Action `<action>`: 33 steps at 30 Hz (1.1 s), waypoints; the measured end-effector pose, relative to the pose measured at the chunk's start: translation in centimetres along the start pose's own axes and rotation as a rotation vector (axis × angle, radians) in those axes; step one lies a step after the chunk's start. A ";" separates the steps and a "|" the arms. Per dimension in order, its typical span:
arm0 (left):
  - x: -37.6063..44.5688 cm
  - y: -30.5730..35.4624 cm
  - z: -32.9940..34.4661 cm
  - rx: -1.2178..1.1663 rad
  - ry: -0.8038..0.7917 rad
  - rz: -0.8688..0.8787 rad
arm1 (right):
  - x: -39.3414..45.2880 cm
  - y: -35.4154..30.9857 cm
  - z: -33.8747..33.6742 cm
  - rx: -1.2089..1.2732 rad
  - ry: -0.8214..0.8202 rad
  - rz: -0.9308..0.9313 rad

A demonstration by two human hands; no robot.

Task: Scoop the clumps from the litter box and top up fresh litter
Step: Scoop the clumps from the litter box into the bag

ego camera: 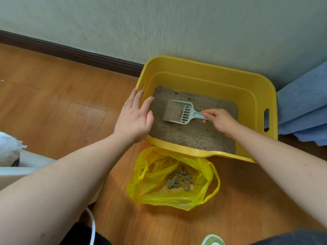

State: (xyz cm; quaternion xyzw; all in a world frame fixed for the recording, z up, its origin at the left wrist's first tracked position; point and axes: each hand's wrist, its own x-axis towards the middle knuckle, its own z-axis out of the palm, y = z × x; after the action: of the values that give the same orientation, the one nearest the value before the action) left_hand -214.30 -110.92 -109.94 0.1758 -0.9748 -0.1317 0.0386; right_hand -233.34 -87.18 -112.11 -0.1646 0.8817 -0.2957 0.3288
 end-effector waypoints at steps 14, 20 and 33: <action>-0.2 0.2 -0.3 0.078 -0.035 0.046 | -5.9 2.2 -3.2 0.085 0.061 -0.019; -0.5 0.4 -0.5 0.056 -0.025 0.043 | -9.7 1.7 -3.9 0.135 0.026 -0.035; -1.3 0.8 -0.4 -0.077 0.026 -0.025 | -18.2 0.6 -0.7 0.002 -0.097 -0.074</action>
State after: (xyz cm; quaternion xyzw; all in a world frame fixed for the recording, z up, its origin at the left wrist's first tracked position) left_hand -213.25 -109.87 -109.38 0.1881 -0.9662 -0.1673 0.0562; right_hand -220.58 -77.62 -103.25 -0.2109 0.8577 -0.3003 0.3600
